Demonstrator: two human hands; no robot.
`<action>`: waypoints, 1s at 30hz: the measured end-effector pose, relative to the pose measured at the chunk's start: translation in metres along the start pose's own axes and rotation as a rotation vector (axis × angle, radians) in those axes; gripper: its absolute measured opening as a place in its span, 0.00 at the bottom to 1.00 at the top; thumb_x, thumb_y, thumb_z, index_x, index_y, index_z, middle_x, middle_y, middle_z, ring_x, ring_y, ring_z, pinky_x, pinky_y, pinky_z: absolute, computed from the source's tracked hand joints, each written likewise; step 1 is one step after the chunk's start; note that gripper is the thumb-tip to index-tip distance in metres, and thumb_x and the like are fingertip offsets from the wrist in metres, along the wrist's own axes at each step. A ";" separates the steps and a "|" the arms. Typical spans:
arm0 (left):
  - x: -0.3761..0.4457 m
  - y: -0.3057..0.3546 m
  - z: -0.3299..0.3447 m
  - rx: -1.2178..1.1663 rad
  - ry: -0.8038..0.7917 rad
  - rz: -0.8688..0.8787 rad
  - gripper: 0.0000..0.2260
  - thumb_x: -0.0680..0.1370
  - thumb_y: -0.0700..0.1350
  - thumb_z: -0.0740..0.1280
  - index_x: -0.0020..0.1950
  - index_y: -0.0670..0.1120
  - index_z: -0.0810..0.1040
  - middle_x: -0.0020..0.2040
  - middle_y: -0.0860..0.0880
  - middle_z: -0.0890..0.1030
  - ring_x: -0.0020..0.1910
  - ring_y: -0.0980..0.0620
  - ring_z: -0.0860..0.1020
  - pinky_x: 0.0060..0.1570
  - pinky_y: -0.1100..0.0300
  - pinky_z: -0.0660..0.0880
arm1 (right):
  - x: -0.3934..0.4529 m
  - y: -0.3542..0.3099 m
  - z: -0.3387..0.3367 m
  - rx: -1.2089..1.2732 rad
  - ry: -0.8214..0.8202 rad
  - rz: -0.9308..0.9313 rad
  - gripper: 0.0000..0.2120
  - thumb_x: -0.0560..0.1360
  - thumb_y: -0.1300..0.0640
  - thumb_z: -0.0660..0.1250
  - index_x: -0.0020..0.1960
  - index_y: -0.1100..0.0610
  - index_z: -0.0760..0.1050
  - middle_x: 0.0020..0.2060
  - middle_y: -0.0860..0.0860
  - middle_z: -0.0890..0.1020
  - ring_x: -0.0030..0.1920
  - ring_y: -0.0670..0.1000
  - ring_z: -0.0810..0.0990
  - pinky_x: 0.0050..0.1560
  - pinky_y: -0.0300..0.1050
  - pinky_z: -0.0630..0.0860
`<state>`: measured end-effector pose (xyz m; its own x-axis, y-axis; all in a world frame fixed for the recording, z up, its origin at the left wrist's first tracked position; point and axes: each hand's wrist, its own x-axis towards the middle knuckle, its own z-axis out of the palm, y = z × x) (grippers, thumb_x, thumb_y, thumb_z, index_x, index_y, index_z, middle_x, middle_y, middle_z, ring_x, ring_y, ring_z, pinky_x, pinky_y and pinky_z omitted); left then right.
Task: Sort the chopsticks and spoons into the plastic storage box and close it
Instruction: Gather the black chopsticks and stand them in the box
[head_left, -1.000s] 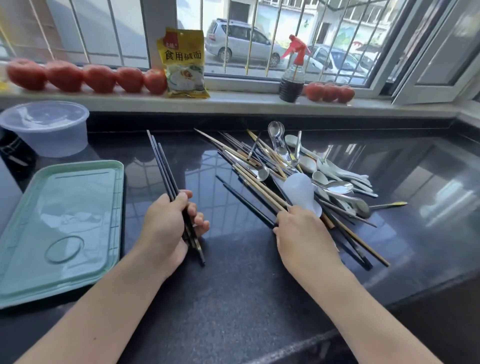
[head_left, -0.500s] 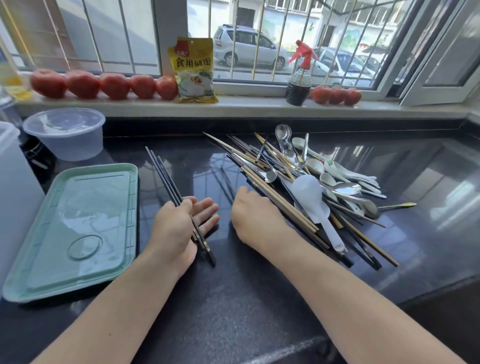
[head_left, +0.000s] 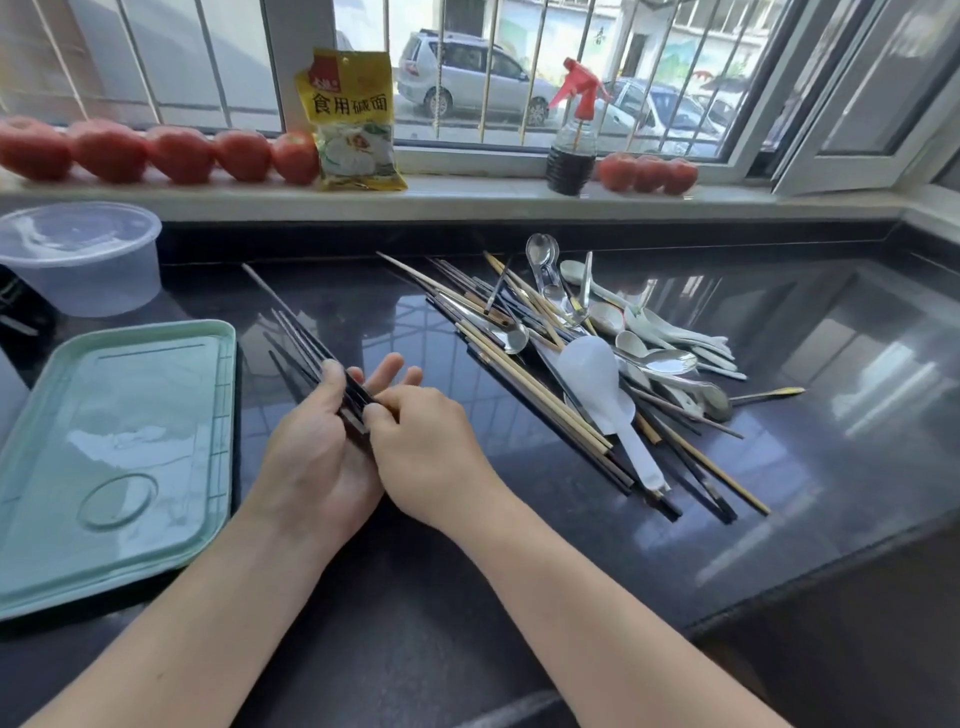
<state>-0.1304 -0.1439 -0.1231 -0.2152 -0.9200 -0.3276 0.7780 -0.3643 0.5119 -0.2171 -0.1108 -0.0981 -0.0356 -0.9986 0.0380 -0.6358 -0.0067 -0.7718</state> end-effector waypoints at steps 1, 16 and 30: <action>0.002 0.001 0.000 0.012 -0.013 0.012 0.11 0.87 0.52 0.56 0.58 0.45 0.69 0.58 0.44 0.86 0.57 0.45 0.85 0.47 0.50 0.84 | -0.001 0.001 0.001 0.047 0.017 -0.002 0.18 0.82 0.54 0.59 0.34 0.53 0.73 0.38 0.54 0.80 0.43 0.55 0.77 0.43 0.51 0.71; -0.007 -0.008 0.006 0.226 -0.152 0.104 0.04 0.87 0.43 0.55 0.55 0.46 0.68 0.35 0.50 0.69 0.27 0.54 0.66 0.26 0.62 0.70 | -0.004 0.044 -0.032 0.066 0.379 0.030 0.09 0.82 0.52 0.62 0.52 0.55 0.77 0.44 0.49 0.80 0.44 0.45 0.78 0.47 0.44 0.77; -0.005 -0.001 -0.005 0.519 -0.098 0.099 0.05 0.88 0.44 0.56 0.58 0.45 0.70 0.33 0.49 0.69 0.27 0.52 0.63 0.23 0.60 0.64 | 0.008 0.058 -0.089 -1.101 -0.085 0.085 0.15 0.78 0.67 0.62 0.37 0.54 0.62 0.38 0.50 0.72 0.43 0.54 0.74 0.30 0.40 0.60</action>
<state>-0.1270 -0.1386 -0.1260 -0.2291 -0.9536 -0.1952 0.4084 -0.2762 0.8700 -0.3230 -0.1141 -0.0861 -0.0858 -0.9942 -0.0649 -0.9734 0.0697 0.2184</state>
